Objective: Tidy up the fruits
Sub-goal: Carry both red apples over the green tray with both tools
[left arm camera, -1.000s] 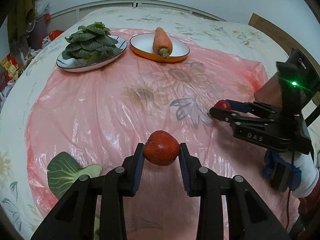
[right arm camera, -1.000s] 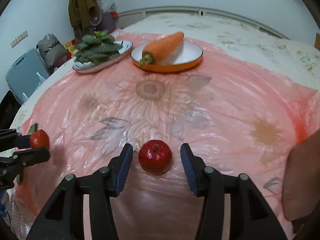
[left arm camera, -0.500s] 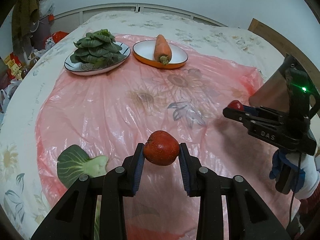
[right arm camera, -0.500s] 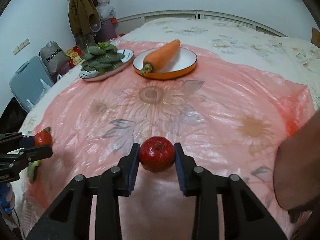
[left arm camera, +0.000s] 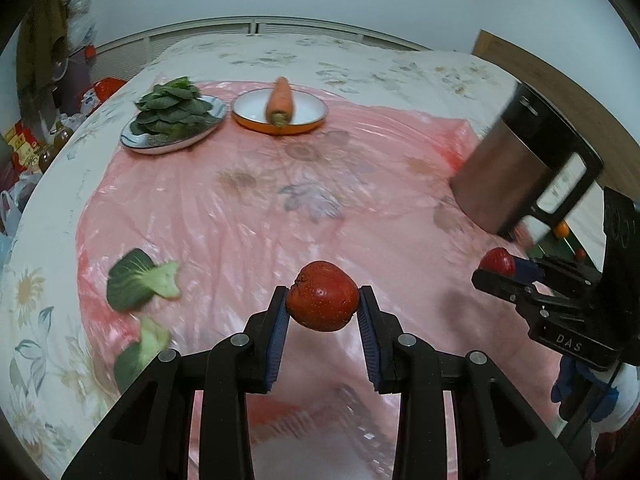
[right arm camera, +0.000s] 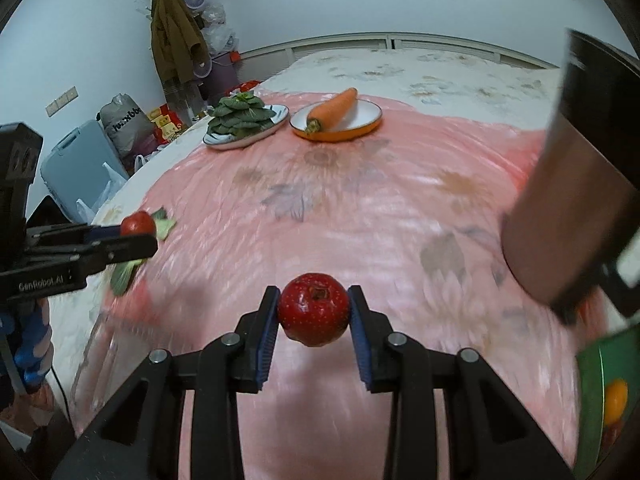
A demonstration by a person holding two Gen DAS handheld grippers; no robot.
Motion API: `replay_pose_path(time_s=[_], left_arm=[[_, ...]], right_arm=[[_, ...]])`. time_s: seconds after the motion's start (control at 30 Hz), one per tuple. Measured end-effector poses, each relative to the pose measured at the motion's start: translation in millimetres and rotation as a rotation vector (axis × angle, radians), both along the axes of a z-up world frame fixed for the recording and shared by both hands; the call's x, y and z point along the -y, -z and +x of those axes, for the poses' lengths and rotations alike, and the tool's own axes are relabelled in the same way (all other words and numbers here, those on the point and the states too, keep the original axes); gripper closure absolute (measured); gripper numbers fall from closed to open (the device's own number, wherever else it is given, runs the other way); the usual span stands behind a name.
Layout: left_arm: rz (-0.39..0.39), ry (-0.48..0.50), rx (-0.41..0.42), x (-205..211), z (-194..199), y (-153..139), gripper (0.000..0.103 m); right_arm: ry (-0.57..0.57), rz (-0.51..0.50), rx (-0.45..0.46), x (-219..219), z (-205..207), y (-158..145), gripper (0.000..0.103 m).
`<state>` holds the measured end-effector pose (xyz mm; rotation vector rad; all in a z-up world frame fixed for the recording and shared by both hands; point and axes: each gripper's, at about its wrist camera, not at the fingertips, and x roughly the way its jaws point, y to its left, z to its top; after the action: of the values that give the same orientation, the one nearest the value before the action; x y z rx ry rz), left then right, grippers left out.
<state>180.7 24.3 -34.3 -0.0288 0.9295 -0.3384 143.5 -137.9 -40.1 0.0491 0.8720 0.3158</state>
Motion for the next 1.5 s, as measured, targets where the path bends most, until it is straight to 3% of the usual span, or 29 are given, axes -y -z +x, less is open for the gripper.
replay_pose_path(time_s=[0.37, 0.9, 1.2, 1.5], left_arm=[[-0.02, 0.124, -0.016, 81, -39, -5, 0.074], [-0.058, 0.401, -0.077, 263, -71, -3, 0.074], [-0.032, 0.538, -0.077, 358, -79, 1, 0.074], [0.027, 0.638, -0.102, 418, -89, 22, 0.074]], right_arm=[[0.131, -0.003, 0.003, 76, -77, -8, 0.093], [0.447, -0.054, 0.002, 256, -161, -4, 0.093], [0.553, -0.09, 0.004, 329, -172, -1, 0.093], [0.598, -0.097, -0.011, 359, -164, 16, 0.093]])
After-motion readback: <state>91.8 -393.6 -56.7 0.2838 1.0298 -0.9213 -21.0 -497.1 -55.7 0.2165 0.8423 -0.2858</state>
